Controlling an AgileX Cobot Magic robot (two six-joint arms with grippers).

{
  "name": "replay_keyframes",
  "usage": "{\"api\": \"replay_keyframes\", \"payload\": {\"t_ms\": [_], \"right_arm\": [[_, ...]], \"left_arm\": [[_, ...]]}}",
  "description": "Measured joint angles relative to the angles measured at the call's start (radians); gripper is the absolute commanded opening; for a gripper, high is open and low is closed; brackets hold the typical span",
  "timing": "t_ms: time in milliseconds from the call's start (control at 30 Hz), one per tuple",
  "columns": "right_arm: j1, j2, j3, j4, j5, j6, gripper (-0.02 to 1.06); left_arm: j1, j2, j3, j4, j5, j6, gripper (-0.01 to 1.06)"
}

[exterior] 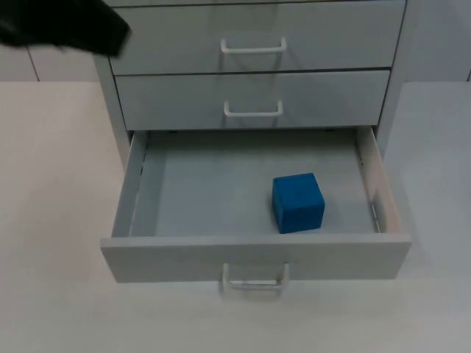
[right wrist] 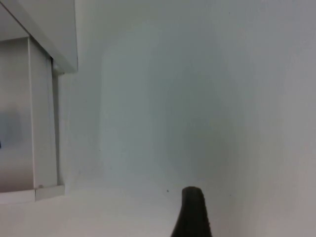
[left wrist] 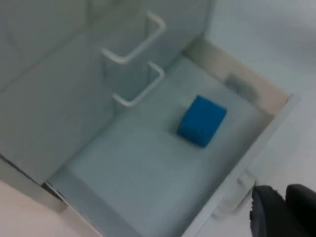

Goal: Open the drawer with the left hand, place the block into the drawer with the right hand, then close the drawer with the left hand.

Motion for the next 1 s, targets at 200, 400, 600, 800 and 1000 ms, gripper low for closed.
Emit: {"api": "replay_keyframes", "payload": {"t_ms": [200, 400, 600, 800, 1000], "right_arm": [[0.000, 0.000, 0.000, 0.000, -0.001, 0.000, 0.59], [0.000, 0.000, 0.000, 0.000, -0.001, 0.000, 0.59], [0.000, 0.000, 0.000, 0.000, -0.001, 0.000, 0.59], [0.000, 0.000, 0.000, 0.000, -0.002, 0.000, 0.59], [0.000, 0.000, 0.000, 0.000, -0.002, 0.000, 0.59]], "left_arm": [[-0.240, 0.165, -0.001, 0.403, -0.098, -0.306, 0.00], [-0.359, 0.307, -0.001, 0.609, -0.159, -0.452, 0.00], [-0.425, 0.435, -0.001, 0.788, -0.199, -0.606, 0.00], [-0.485, 0.535, -0.001, 0.953, -0.195, -0.772, 0.00], [-0.528, 0.631, -0.001, 1.071, -0.195, -0.883, 0.00]]}}
